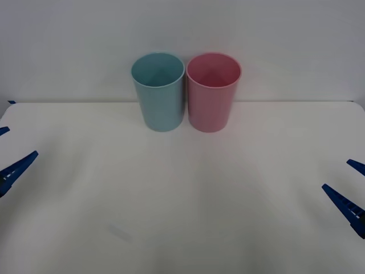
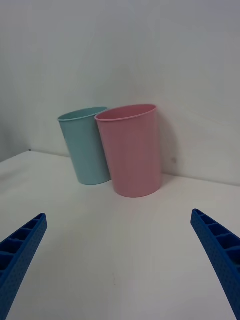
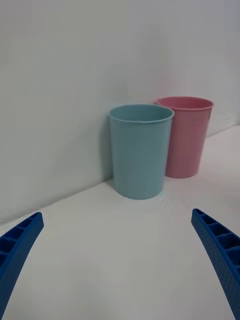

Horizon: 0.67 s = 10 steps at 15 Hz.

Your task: Grasp the object on the table and drop it into the matching bin: aluminum can to the light blue bin, PET bottle to the pink bin.

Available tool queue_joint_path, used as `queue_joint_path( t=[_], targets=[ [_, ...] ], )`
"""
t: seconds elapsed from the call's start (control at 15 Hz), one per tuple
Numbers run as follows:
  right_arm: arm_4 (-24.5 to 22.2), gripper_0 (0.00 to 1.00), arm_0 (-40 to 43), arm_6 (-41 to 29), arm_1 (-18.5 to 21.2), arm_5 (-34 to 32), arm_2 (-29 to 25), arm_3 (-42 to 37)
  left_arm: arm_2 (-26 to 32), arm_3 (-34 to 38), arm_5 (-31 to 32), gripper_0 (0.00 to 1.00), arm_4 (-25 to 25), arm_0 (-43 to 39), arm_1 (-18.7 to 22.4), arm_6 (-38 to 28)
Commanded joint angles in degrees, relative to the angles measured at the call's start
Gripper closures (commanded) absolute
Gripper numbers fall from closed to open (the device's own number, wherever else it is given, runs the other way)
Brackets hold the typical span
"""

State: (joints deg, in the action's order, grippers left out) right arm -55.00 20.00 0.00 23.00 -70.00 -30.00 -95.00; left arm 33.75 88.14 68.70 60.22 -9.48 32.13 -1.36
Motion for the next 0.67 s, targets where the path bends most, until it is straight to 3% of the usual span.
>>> queue_joint_path(
  t=[0.07, 0.67],
  targets=[
    [0.0, 0.00, 0.0, 0.0, 0.0, 0.0, 0.0, 0.0, 0.0, 0.3, 0.4, 0.00, -1.1, -2.8, 0.6, 1.1],
    [0.0, 0.00, 0.0, 0.0, 0.0, 0.0, 0.0, 0.0, -0.3, 0.4, 0.5, 0.00, -2.7, -5.7, 0.8, 1.3]
  ],
)
